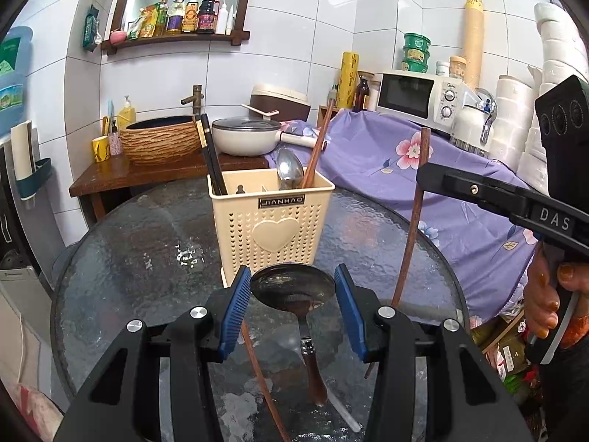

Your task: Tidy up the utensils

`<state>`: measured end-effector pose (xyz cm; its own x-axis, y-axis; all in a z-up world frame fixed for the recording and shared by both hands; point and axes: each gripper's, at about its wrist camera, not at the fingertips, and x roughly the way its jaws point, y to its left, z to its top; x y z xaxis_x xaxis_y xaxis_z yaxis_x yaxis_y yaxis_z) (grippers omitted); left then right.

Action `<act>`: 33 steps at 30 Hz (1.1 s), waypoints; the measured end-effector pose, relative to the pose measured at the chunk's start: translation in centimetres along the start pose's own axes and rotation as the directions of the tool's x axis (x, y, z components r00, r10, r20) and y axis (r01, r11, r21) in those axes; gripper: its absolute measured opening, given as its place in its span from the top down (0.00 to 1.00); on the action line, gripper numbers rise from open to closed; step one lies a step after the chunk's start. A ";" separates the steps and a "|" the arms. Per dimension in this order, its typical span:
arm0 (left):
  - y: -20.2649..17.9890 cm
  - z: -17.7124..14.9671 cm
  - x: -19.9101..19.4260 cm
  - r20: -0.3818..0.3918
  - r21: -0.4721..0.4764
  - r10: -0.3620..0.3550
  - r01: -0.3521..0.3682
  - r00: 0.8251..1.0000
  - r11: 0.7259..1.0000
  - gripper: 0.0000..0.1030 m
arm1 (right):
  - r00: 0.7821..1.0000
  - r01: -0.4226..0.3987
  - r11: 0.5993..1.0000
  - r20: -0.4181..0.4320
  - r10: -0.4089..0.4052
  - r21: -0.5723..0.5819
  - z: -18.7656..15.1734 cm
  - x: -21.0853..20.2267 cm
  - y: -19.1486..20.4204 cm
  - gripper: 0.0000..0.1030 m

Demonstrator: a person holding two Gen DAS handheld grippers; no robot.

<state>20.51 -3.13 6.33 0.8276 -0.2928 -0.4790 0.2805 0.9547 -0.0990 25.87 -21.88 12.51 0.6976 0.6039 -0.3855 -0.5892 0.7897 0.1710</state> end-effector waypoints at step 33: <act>4.9 16.0 6.4 0.177 -0.107 0.199 -0.182 0.964 0.977 0.55 | 0.944 0.226 0.972 0.232 -0.236 0.066 14.4 6.2 -2.3 0.93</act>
<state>34.98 -1.21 16.73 0.9394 -0.1017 -0.3274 0.0716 0.9921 -0.1029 37.43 -18.43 22.74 0.8917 0.4089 -0.1939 -0.3877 0.9113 0.1388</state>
